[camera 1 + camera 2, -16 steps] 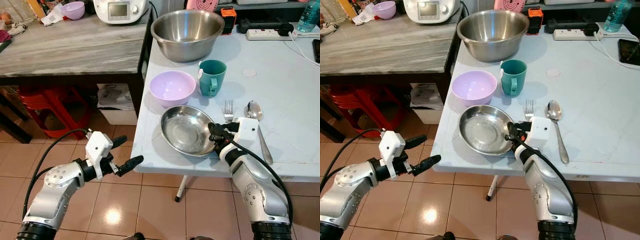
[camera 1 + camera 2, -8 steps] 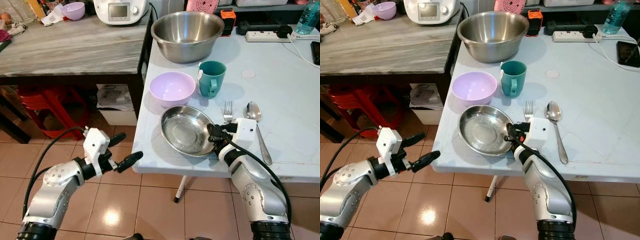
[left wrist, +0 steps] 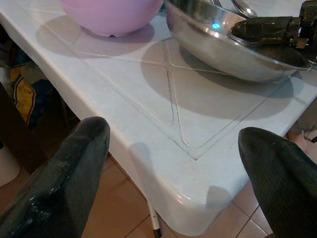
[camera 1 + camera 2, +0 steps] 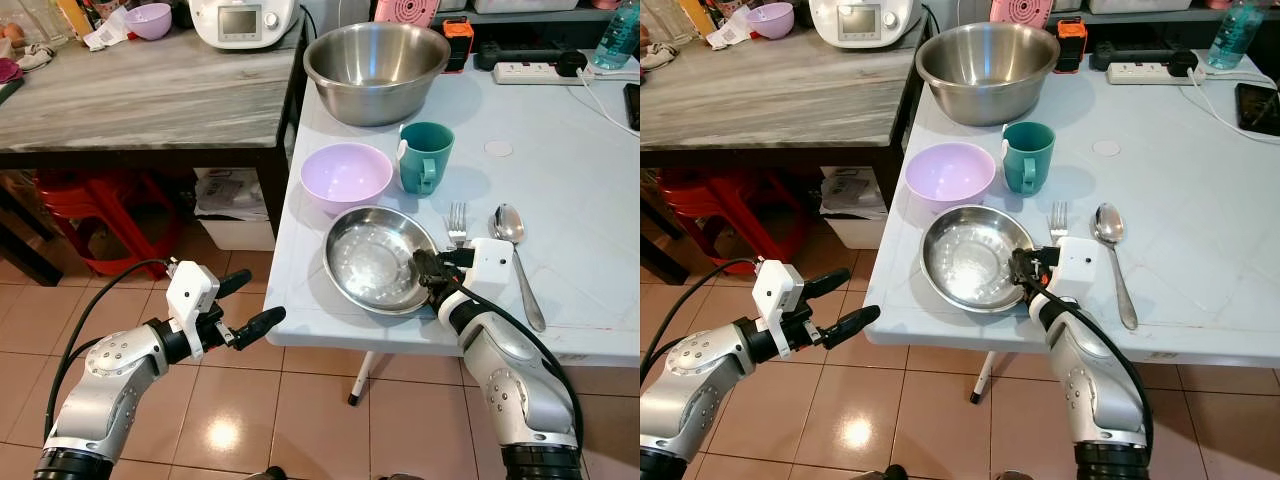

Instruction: Setting the table

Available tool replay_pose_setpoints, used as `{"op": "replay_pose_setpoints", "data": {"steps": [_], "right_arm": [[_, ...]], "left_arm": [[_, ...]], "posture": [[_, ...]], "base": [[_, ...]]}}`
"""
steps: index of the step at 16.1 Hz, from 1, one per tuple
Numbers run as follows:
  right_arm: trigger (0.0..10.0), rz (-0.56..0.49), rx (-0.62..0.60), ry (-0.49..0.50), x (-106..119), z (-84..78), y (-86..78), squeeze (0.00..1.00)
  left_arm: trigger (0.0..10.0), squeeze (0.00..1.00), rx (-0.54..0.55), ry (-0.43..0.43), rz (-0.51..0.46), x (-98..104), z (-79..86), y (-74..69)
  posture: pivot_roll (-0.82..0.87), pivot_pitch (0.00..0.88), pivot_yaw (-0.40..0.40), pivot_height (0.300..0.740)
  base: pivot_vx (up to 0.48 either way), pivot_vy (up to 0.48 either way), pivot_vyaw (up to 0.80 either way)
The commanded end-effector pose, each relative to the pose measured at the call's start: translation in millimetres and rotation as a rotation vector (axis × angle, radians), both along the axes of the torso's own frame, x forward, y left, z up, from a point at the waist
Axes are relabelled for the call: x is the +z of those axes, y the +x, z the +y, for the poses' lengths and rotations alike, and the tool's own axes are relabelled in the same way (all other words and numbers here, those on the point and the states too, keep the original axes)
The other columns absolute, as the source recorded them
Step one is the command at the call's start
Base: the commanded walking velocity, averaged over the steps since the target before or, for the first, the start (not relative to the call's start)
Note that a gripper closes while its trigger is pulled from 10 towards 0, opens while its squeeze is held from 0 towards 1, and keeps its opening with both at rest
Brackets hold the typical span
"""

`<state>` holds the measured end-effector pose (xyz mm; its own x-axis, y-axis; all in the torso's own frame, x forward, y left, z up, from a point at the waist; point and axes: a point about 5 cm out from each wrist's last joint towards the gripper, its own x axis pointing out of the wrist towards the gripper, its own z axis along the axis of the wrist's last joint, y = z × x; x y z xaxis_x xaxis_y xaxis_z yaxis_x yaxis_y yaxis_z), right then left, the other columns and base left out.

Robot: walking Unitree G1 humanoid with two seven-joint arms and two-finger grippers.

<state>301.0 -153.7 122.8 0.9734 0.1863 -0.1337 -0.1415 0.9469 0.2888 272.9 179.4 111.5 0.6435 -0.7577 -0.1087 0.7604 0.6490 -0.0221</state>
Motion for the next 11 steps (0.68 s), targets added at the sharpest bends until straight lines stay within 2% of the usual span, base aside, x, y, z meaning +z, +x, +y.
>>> {"op": "replay_pose_setpoints", "data": {"steps": [1,2,3,4,5,6,7,8,9,11], "right_arm": [[10.0,0.126,0.010,0.041,-23,5.4,-7.7,0.00],[10.0,0.108,0.010,0.096,-15,5.5,-7.4,0.00],[10.0,0.075,0.021,0.086,-6,3.9,-9.2,0.00],[10.0,0.063,0.025,0.086,-3,3.4,-10.3,0.06],[10.0,0.065,0.021,0.089,-1,3.0,-12.3,1.00],[10.0,0.072,0.022,0.088,-3,3.0,-14.4,1.00],[10.0,0.085,0.025,0.088,-6,3.4,-15.9,0.58],[10.0,0.093,0.024,0.090,-7,3.9,-16.0,0.37],[10.0,0.099,0.027,0.094,-7,5.2,-15.7,0.00],[10.0,0.134,0.026,0.089,-10,5.9,-14.0,0.00]], "left_arm": [[10.0,0.00,0.008,0.023,-0.010,3,7.0,0.4],[10.0,0.00,0.008,0.025,-0.011,4,8.0,1.1],[10.0,0.00,0.008,0.029,-0.012,5,9.2,0.7],[10.0,0.00,0.009,0.030,-0.011,5,9.7,0.4],[10.0,0.00,0.009,0.032,-0.009,4,10.6,-0.2],[10.0,0.00,0.011,0.032,-0.007,4,10.9,-0.3],[10.0,0.00,0.010,0.032,-0.005,4,11.0,-0.9],[10.0,0.00,0.008,0.033,-0.004,4,11.1,-1.1],[10.0,0.00,0.008,0.034,-0.002,3,11.4,-0.9],[10.0,0.00,0.006,0.037,-0.001,4,11.6,-0.6]], "posture": [[-0.12,0.143,0.106,0.740],[-0.11,0.145,0.108,0.740],[-0.11,0.148,0.109,0.740],[-0.11,0.150,0.109,0.740],[-0.11,0.151,0.110,0.740],[-0.11,0.151,0.110,0.740],[-0.11,0.153,0.111,0.740],[-0.11,0.153,0.111,0.740],[-0.12,0.155,0.112,0.740],[-0.11,0.155,0.112,0.740]], "base": [[0.000,0.000,0.00],[0.000,0.000,0.00],[0.000,0.000,0.00],[0.000,0.000,0.00],[0.000,0.000,0.00],[0.000,0.000,0.00],[0.000,0.000,0.00],[0.000,0.000,0.00],[0.000,0.000,0.00],[0.000,0.000,0.00]]}}
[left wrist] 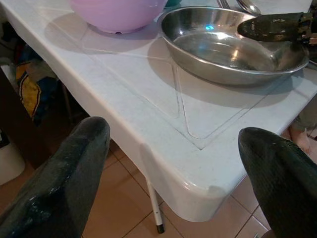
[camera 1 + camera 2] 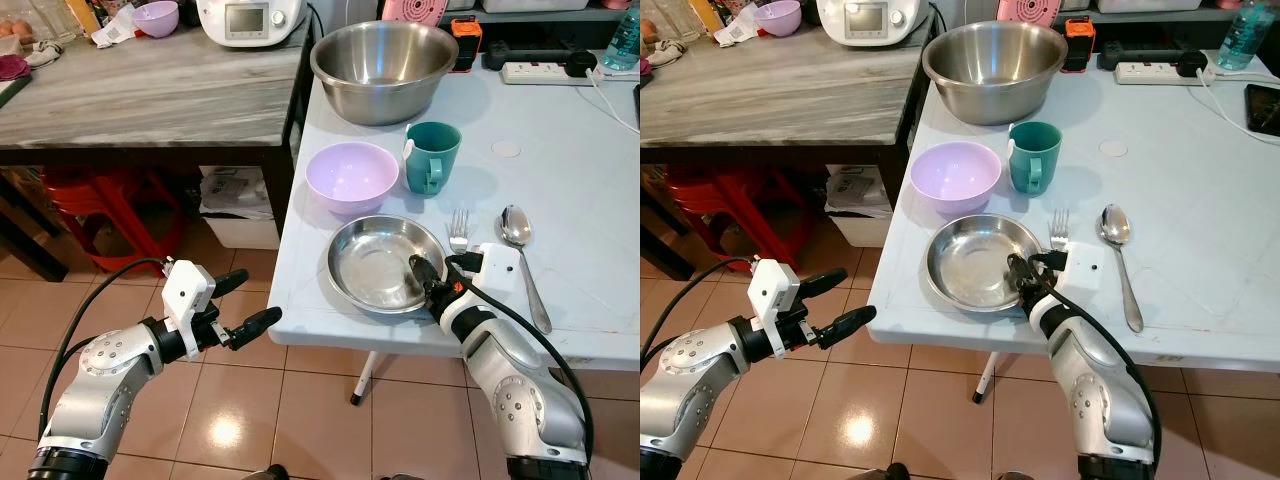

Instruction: Setting the table

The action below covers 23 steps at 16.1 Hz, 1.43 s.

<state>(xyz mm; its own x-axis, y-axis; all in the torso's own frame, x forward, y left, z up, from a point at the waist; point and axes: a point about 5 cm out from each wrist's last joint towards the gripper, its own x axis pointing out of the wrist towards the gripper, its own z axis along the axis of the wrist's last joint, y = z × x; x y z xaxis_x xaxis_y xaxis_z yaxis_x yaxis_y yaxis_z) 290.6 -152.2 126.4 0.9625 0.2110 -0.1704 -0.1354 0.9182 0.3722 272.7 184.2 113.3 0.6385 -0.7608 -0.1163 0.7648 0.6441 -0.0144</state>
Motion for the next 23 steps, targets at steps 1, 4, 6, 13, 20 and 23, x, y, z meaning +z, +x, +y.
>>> {"op": "replay_pose_setpoints", "data": {"steps": [1,4,6,13,20,23], "right_arm": [[2.3,0.107,0.008,0.002,-18,2.4,-1.6,0.00],[0.0,0.115,0.013,0.018,-19,2.0,0.1,0.00],[0.0,0.119,0.013,0.028,-19,2.0,0.3,0.00],[0.0,0.186,0.032,0.174,-21,9.5,-1.5,0.00],[10.0,0.170,0.125,0.076,-14,18.5,-4.3,1.00],[10.0,0.169,0.128,0.028,-11,18.8,-3.7,0.37]], "left_arm": [[10.0,0.00,0.011,0.028,0.000,2,6.9,-0.1],[10.0,0.00,0.006,0.028,0.003,2,6.9,-1.6],[10.0,0.00,0.003,0.029,0.006,2,6.9,-2.6],[10.0,0.00,-0.012,0.033,0.010,2,6.7,-4.5],[10.0,0.00,-0.011,0.039,0.008,2,7.1,-3.3],[10.0,0.00,-0.008,0.040,0.012,2,8.0,-4.1]], "posture": [[-0.11,0.155,0.112,0.740],[-0.11,0.157,0.112,0.740],[-0.11,0.158,0.111,0.740],[-0.11,0.159,0.116,0.740],[-0.11,0.158,0.115,0.740],[-0.11,0.157,0.111,0.740]], "base": [[0.000,0.000,0.00],[0.000,0.000,0.00],[0.000,0.000,0.00],[0.000,0.000,0.00],[0.000,0.000,0.00],[0.000,0.000,0.00]]}}
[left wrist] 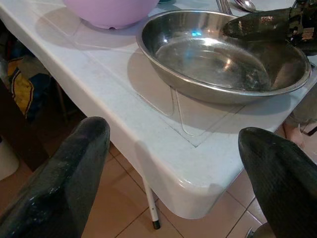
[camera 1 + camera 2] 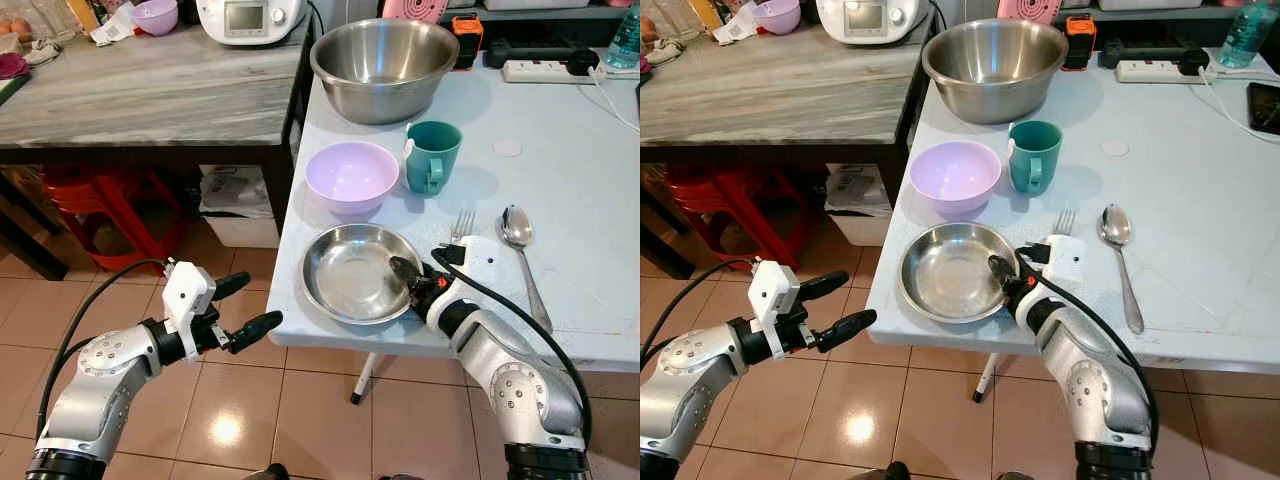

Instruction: Setting the table

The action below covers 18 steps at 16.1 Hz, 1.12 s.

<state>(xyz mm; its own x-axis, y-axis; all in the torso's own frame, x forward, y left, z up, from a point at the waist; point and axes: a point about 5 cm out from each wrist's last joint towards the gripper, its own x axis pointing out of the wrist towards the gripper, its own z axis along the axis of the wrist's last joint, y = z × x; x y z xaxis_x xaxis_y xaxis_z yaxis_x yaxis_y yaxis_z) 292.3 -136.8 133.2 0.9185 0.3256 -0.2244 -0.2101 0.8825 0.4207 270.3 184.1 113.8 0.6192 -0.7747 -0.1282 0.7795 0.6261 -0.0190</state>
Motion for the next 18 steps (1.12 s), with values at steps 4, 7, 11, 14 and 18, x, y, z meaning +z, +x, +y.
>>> {"op": "replay_pose_setpoints", "data": {"steps": [4,7,11,14,18], "right_arm": [[10.0,0.046,0.059,-0.026,4,5.1,-3.0,0.00],[10.0,0.048,0.085,-0.005,17,-0.3,-6.0,0.00],[10.0,0.062,0.091,-0.025,21,-8.6,-8.9,0.00],[0.0,0.111,0.078,-0.022,10,-14.5,-9.4,0.00],[0.0,0.115,0.090,-0.016,6,-12.5,-5.7,0.00]], "left_arm": [[10.0,0.00,0.020,0.035,0.002,1,9.5,-2.4],[10.0,0.00,0.018,0.039,0.005,1,10.4,-2.6],[10.0,0.00,0.015,0.043,0.010,0,10.7,-3.0],[10.0,0.00,0.011,0.045,0.012,0,10.4,-2.5],[10.0,0.00,0.010,0.048,0.011,0,10.2,-2.1]], "posture": [[-0.10,0.159,0.108,0.740],[-0.10,0.163,0.110,0.740],[-0.11,0.166,0.115,0.740],[-0.11,0.164,0.117,0.740],[-0.10,0.164,0.121,0.740]], "base": [[0.000,0.000,0.00],[0.000,0.000,0.00],[0.000,0.000,0.00],[0.000,0.000,0.00],[0.000,0.000,0.00]]}}
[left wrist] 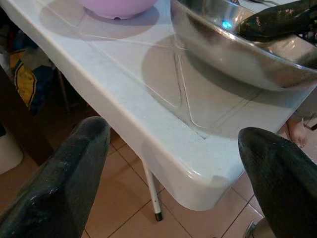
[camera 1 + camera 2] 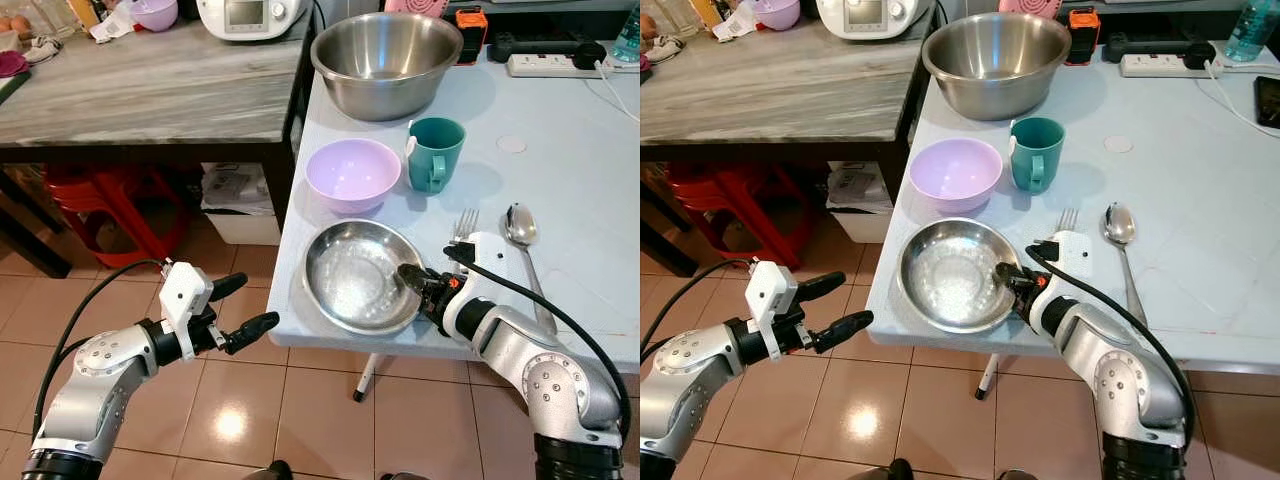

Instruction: Setting the table

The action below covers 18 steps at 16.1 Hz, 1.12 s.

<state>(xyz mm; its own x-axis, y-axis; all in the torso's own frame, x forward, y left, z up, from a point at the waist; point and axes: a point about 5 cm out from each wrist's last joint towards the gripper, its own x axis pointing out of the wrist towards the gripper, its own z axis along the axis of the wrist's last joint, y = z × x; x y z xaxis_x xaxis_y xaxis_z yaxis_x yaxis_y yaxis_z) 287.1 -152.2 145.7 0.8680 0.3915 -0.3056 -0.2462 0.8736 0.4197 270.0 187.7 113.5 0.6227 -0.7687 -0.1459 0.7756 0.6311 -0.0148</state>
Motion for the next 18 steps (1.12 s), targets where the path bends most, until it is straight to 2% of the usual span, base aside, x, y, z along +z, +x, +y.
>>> {"op": "replay_pose_setpoints", "data": {"steps": [1,9,11,13,14,15,16,17,18], "right_arm": [[0.0,0.031,0.011,0.003,-7,2.9,0.4,0.00],[0.0,0.030,-0.044,0.049,-10,5.9,6.5,0.00],[0.0,0.003,-0.068,0.104,-7,9.3,6.0,0.00],[0.0,-0.028,-0.100,0.169,-4,16.0,2.2,0.00],[0.0,-0.027,-0.100,0.171,-4,16.4,1.8,0.00],[3.0,-0.069,-0.103,0.204,-1,23.2,-1.7,0.00],[8.4,-0.086,-0.102,0.208,0,25.2,-3.0,0.00],[10.0,-0.126,-0.105,0.206,2,28.8,-5.7,0.00],[10.0,-0.136,-0.105,0.202,3,29.3,-6.1,0.00]], "left_arm": [[10.0,0.00,0.004,0.032,0.003,1,6.7,-1.8],[10.0,0.00,0.006,0.034,-0.006,1,5.8,-1.3],[10.0,0.00,0.024,0.026,-0.023,4,5.9,2.1],[10.0,0.00,0.097,-0.012,-0.057,8,5.7,11.6],[10.0,0.00,0.103,-0.015,-0.058,9,5.7,12.2],[10.0,0.00,0.191,-0.050,-0.097,12,5.7,20.2],[10.0,0.00,0.232,-0.055,-0.110,12,6.6,22.9],[10.0,0.00,0.342,-0.081,-0.137,12,10.4,28.5],[10.0,0.00,0.368,-0.081,-0.139,11,11.7,29.6]], "posture": [[-0.10,0.163,0.121,0.740],[-0.10,0.157,0.115,0.740],[-0.10,0.149,0.112,0.740],[-0.11,0.139,0.107,0.740],[-0.11,0.139,0.107,0.740],[-0.12,0.128,0.104,0.740],[-0.12,0.128,0.104,0.740],[-0.12,0.117,0.098,0.740],[-0.12,0.117,0.098,0.740]], "base": [[0.000,0.000,0.00],[0.000,0.000,0.00],[0.000,0.000,0.00],[0.000,0.000,0.00],[0.000,0.000,0.00],[0.000,0.000,0.00],[0.000,0.000,0.00],[0.000,0.000,0.00],[0.000,0.000,0.00]]}}
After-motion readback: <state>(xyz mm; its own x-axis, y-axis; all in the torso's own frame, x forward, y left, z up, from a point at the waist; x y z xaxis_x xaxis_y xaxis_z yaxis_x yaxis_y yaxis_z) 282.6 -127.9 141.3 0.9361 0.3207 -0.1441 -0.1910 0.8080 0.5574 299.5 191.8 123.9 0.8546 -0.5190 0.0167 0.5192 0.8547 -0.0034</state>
